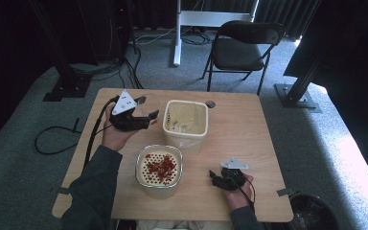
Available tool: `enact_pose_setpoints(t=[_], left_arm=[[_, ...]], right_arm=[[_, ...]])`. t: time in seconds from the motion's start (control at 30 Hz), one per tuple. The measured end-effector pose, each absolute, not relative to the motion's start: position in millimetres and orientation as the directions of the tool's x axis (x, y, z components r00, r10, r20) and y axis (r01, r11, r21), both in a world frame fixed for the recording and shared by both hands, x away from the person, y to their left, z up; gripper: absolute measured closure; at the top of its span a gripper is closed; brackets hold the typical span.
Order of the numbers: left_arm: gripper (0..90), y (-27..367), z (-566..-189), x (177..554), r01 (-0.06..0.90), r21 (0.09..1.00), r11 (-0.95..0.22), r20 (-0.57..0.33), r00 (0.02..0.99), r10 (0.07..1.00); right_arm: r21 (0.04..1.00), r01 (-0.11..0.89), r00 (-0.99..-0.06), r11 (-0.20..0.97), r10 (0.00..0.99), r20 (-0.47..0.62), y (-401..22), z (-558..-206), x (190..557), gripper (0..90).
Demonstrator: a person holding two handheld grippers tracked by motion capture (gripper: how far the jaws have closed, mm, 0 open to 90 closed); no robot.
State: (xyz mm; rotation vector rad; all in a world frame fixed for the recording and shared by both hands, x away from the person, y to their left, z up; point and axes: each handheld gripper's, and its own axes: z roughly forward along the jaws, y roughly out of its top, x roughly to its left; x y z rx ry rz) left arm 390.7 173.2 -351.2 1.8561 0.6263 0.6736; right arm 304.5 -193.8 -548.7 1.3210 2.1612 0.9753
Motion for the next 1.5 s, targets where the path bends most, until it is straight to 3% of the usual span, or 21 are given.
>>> enact_pose_setpoints(t=[0.7,1.5], left_arm=[[31.9,181.9,-342.6,402.2,0.133,0.947,-0.293,0.113,0.716,0.689],[31.9,166.3,-343.8,419.1,0.16,0.948,-0.275,0.076,0.726,0.684]], right_arm=[[0.747,0.594,-0.453,0.299,0.891,0.004,-192.3,-548.7,305.9,34.2],[0.746,0.595,-0.453,0.298,0.892,0.005,-192.2,-548.6,305.8,34.2]])
